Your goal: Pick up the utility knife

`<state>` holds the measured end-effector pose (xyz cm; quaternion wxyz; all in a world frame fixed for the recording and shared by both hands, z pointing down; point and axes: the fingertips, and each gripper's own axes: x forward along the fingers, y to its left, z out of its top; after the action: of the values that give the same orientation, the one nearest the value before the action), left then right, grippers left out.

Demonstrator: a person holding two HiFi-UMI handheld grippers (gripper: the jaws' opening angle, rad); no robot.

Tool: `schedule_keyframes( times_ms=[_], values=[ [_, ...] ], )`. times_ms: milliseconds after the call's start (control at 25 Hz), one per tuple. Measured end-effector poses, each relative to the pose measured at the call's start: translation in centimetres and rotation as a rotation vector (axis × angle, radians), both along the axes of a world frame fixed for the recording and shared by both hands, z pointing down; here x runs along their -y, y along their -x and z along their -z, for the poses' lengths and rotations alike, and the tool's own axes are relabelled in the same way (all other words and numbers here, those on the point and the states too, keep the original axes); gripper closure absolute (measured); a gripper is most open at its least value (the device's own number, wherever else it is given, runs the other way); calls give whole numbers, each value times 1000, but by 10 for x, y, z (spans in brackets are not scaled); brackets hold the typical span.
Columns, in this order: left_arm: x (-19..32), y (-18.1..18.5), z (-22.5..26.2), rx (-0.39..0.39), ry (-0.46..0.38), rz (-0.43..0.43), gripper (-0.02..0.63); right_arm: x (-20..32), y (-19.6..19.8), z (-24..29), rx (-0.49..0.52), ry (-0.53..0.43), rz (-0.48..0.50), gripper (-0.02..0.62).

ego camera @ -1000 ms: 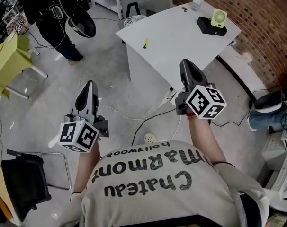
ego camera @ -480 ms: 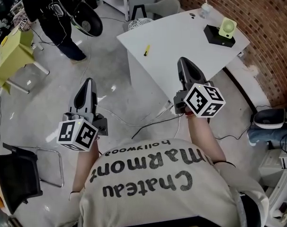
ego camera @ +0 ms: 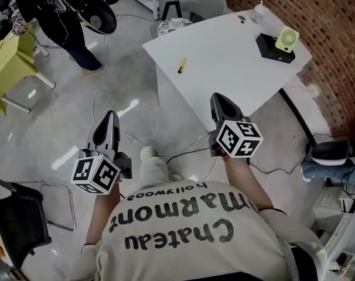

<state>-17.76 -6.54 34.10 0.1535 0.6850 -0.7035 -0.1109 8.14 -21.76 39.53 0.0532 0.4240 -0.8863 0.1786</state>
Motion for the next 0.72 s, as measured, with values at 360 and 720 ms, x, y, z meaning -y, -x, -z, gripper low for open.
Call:
schedule_keyframes(
  times_ms=[360, 720],
  values=[
    [91, 73, -5, -13, 22, -92, 606, 70, 54, -21, -21, 45, -92, 592],
    [183, 157, 6, 18, -10, -169, 606, 145, 111, -28, 31, 39, -179, 591]
  ],
)
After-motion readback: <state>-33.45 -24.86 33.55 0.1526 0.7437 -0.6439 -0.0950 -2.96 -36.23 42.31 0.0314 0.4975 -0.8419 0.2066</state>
